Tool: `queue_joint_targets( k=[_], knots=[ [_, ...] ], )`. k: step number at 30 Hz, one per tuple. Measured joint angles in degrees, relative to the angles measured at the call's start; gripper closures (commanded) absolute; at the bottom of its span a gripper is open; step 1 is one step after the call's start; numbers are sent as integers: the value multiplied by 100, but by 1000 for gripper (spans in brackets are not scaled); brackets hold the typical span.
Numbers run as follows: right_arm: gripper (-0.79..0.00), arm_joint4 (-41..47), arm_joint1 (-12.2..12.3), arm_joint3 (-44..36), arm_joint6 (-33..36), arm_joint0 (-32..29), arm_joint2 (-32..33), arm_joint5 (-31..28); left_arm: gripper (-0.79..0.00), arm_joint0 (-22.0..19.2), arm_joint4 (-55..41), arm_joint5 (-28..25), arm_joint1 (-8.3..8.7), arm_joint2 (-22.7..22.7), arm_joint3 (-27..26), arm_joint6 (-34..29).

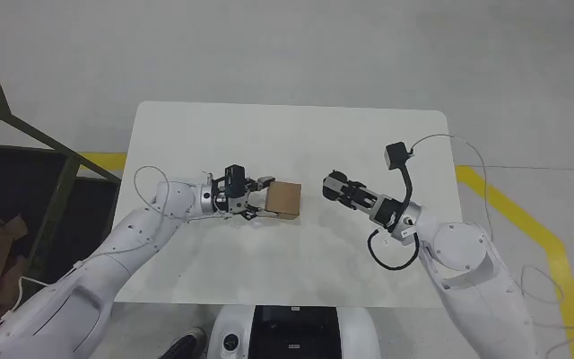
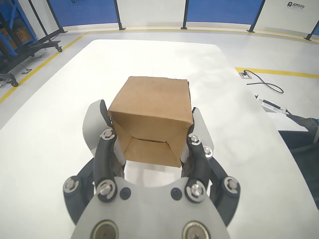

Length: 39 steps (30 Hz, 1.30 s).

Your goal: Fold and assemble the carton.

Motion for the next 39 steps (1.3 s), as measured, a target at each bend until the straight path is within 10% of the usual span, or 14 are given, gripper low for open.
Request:
queue_joint_targets(
  k=[8, 11, 24, 39],
  knots=[
    [0, 20, 26, -136, -99, -304, 174, -9, -391, -298, 542, 298, -197, 370, 518, 287],
    [-40, 25, 28, -155, -129, -360, 177, -33, -785, -372, 632, 315, -222, 407, 684, 401],
    [-169, -1, -15, -32, -369, -292, -36, -126, -785, -412, 795, 528, -8, 19, 310, 1038],
    [-182, -1686, -32, 1140, -1646, 151, 133, -1052, -785, 608, -25, 25, 918, -2046, -1146, 354]
  ],
)
